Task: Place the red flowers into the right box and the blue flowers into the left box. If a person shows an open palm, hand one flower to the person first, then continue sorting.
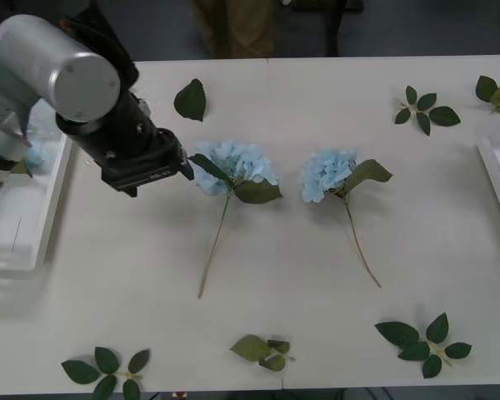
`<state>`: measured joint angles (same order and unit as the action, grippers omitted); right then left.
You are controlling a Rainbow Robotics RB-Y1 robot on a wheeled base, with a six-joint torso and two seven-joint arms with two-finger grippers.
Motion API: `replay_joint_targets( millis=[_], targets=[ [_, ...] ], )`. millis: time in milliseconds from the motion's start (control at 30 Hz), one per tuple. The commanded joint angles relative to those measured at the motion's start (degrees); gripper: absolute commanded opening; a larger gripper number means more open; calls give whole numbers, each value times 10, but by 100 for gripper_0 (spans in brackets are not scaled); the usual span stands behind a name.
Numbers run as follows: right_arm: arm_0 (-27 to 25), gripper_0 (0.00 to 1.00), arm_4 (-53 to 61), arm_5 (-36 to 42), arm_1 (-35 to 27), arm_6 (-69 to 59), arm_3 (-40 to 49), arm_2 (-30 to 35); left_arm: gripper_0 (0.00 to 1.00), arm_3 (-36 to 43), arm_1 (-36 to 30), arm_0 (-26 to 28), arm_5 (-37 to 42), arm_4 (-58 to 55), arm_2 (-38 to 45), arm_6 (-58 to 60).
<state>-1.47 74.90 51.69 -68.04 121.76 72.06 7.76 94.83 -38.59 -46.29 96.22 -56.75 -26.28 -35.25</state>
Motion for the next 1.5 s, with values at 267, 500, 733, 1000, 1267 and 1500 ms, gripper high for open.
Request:
replay_joint_targets(
  millis=[267, 500, 733, 1000, 1267, 1500],
  targets=[
    [9, 9, -56, -29, 44, -6, -18, 16, 100, -75, 126, -44, -75, 150, -92, 31],
    [13, 70, -51, -38, 55, -5, -18, 17, 100, -92, 153, -43, -105, 199, -154, 45],
    [15, 73, -9, 5, 54, 8, -8, 33, 100, -91, 153, -43, -118, 203, -206, 56],
    [45, 73, -14, 140, 74, -50, 120, 53, 100, -91, 153, -28, -151, 268, -253, 73],
    [76, 73, -51, 193, 142, -176, 217, 53, 100, -93, 150, -9, -177, 290, -259, 84],
    [97, 73, -136, 213, 223, -279, 321, -2, 100, -93, 145, 2, -187, 325, -281, 93]
  ],
)
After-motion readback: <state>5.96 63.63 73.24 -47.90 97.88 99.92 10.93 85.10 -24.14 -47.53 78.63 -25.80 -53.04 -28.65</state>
